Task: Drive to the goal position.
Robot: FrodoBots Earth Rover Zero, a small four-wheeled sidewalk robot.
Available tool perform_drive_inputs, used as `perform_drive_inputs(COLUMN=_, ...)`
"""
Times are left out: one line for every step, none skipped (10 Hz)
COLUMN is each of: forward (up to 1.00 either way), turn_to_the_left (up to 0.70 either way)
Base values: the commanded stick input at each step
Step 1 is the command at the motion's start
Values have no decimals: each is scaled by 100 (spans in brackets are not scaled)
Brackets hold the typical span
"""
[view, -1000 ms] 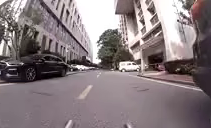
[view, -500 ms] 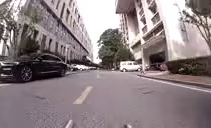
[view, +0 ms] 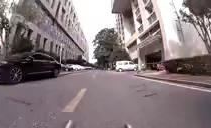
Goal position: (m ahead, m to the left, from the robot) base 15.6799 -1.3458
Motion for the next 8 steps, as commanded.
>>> perform_drive_inputs(forward=70, turn_to_the_left=-14)
perform_drive_inputs(forward=70, turn_to_the_left=-14)
perform_drive_inputs(forward=70, turn_to_the_left=-14)
perform_drive_inputs(forward=70, turn_to_the_left=-14)
perform_drive_inputs(forward=70, turn_to_the_left=-14)
perform_drive_inputs(forward=70, turn_to_the_left=-14)
perform_drive_inputs(forward=70, turn_to_the_left=-14)
perform_drive_inputs(forward=70, turn_to_the_left=-14)
